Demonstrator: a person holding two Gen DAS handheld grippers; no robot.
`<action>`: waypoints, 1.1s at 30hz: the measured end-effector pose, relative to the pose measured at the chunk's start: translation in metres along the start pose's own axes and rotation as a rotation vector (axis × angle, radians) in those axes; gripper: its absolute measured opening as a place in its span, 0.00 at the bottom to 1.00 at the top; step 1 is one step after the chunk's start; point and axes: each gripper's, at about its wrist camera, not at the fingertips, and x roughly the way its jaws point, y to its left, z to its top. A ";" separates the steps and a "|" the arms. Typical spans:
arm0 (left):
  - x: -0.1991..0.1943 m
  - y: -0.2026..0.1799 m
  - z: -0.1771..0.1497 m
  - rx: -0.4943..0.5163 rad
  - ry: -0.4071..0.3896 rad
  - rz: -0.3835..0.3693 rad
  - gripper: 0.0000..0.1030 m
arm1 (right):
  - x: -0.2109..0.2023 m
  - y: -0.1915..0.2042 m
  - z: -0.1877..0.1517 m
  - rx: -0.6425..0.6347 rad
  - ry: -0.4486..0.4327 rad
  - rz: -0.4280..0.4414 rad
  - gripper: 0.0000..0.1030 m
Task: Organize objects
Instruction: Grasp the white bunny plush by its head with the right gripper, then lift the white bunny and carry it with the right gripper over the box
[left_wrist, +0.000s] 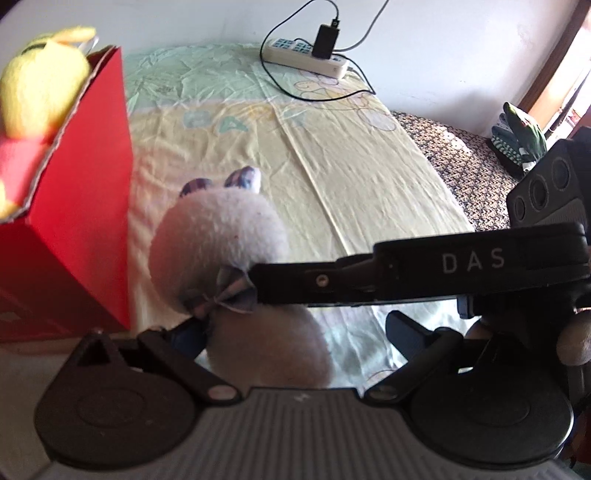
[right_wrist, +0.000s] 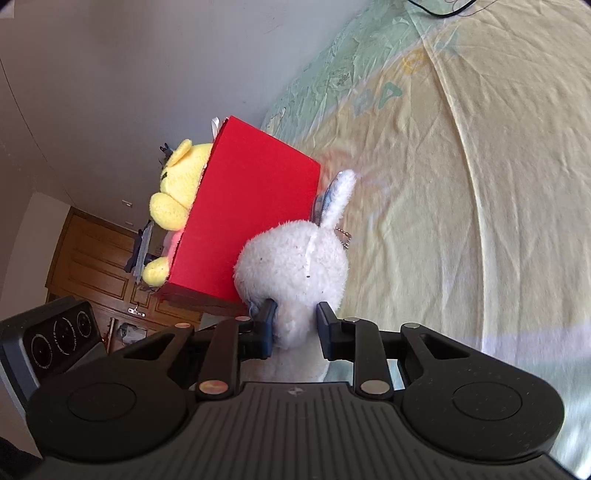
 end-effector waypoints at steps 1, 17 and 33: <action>-0.005 -0.005 0.001 0.019 -0.010 -0.004 0.95 | -0.008 0.003 -0.004 0.002 -0.014 0.002 0.25; -0.112 0.000 0.025 0.149 -0.337 -0.008 0.95 | -0.046 0.115 0.000 -0.270 -0.252 0.051 0.25; -0.147 0.170 0.027 0.126 -0.337 0.031 0.95 | 0.106 0.188 0.001 -0.290 -0.242 0.057 0.25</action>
